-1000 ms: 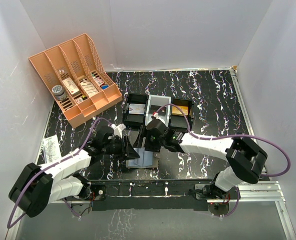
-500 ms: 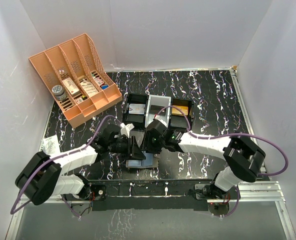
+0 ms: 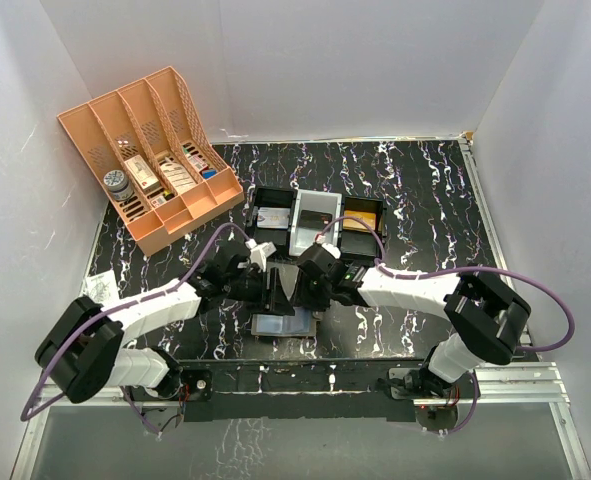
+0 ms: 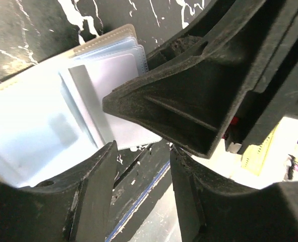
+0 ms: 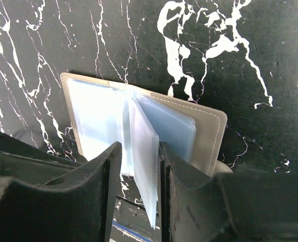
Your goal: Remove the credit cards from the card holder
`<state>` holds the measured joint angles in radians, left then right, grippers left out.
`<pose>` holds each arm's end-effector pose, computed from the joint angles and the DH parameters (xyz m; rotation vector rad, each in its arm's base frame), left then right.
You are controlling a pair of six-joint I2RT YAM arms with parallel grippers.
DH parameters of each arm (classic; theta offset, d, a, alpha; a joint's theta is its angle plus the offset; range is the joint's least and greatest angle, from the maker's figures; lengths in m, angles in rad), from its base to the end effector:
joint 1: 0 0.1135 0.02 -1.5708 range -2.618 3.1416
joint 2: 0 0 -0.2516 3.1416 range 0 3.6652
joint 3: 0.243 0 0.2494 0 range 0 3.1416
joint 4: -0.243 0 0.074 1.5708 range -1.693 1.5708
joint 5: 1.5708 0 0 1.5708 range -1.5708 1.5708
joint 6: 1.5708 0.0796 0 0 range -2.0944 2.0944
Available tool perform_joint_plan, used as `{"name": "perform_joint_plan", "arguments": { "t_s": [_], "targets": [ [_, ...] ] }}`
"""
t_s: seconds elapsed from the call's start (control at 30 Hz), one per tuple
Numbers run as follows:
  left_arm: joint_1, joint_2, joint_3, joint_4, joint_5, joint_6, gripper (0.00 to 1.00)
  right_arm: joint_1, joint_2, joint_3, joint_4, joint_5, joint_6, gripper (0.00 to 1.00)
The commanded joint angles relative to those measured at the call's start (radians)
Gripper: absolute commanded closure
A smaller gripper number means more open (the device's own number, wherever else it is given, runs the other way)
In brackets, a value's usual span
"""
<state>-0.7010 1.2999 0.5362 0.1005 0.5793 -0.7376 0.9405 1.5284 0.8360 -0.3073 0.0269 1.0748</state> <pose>0.1857 -0.2138 0.1453 0.3149 2.4851 -1.3524 0.1886 0.2548 0.1273 0.1946 2.7322 0.6603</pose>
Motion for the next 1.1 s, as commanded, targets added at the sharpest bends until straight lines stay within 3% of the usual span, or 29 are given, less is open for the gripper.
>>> {"name": "perform_joint_plan", "arguments": {
  "t_s": [0.0,0.17,0.4,0.5,0.67,0.9,1.07],
  "targets": [
    [-0.003,-0.087,0.051,-0.161,-0.138,0.062,0.54,-0.002,-0.037,0.006,-0.008,0.025,-0.004,0.69],
    [-0.002,-0.146,0.054,-0.293,-0.32,0.035,0.54,-0.002,-0.056,0.016,-0.033,0.032,-0.016,0.65],
    [-0.003,-0.168,0.036,-0.352,-0.402,0.007,0.55,-0.006,-0.138,-0.049,0.072,-0.059,-0.036,0.73],
    [-0.002,-0.169,0.032,-0.358,-0.415,0.0,0.56,-0.01,-0.152,-0.059,0.066,-0.067,-0.029,0.8],
    [-0.003,-0.157,0.038,-0.37,-0.412,0.009,0.58,-0.015,-0.149,-0.069,0.102,-0.113,-0.033,1.0],
    [-0.003,-0.152,0.042,-0.348,-0.381,0.03,0.58,-0.014,-0.112,-0.057,0.16,-0.167,-0.037,1.0],
    [-0.004,-0.146,0.039,-0.314,-0.349,0.027,0.56,-0.016,-0.071,-0.036,0.214,-0.23,-0.039,0.93]
  ]
}}
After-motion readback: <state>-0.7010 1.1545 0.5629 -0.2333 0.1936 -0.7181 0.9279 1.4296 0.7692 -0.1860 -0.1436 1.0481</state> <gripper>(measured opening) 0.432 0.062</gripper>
